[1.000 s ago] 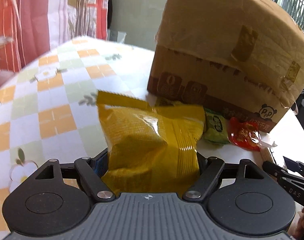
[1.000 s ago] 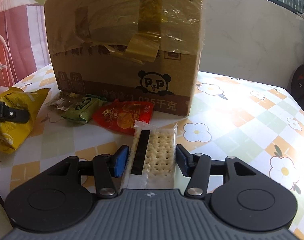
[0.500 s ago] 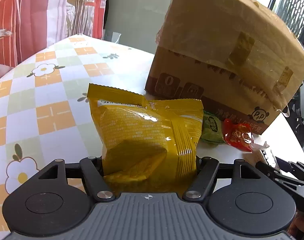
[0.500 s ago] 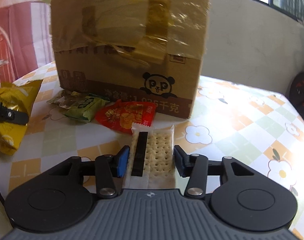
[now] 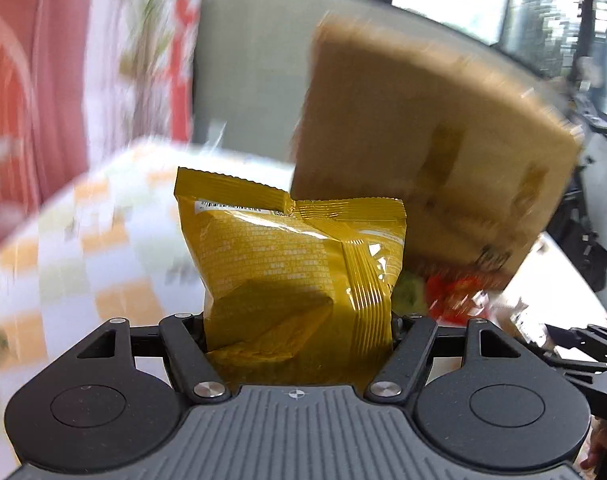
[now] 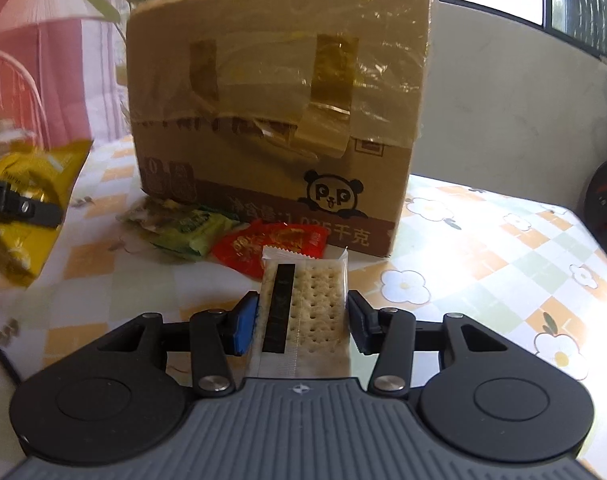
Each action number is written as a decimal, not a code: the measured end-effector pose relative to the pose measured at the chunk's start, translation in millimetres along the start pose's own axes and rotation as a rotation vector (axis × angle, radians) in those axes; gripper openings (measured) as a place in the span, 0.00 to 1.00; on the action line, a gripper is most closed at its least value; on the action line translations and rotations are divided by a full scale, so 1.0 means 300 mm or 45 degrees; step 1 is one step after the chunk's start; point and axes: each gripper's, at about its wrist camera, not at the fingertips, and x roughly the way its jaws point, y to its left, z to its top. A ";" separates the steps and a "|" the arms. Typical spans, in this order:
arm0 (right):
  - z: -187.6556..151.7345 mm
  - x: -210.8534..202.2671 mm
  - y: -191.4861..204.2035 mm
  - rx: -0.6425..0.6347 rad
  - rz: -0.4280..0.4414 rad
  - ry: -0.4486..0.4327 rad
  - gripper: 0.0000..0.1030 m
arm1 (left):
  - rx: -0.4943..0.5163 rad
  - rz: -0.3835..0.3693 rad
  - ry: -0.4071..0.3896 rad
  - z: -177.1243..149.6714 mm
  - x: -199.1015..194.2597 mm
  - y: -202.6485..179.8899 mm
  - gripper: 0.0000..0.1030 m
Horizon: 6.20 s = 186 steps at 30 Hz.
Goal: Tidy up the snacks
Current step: 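Grasp the yellow chip bag with the left gripper while the right grasps the white cracker packet, then carry both held snacks over the lined box and open both grippers, then move both open grippers back toward the remaining snacks, then grasp the red meat packet with the right gripper while the left grasps the gold-wrapped candy, then carry both held snacks over the lined box and open both grippers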
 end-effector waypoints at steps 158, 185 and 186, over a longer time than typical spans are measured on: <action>0.054 -0.028 0.019 0.219 0.090 -0.067 0.54 | 0.157 -0.278 0.036 -0.007 -0.021 -0.003 0.03; 0.689 -0.079 -0.122 0.140 -0.032 -0.461 0.54 | 0.255 -0.345 -0.500 0.668 -0.014 -0.277 0.03; 0.689 -0.054 -0.123 0.143 -0.050 -0.437 0.55 | 0.265 -0.335 -0.482 0.665 0.014 -0.299 0.03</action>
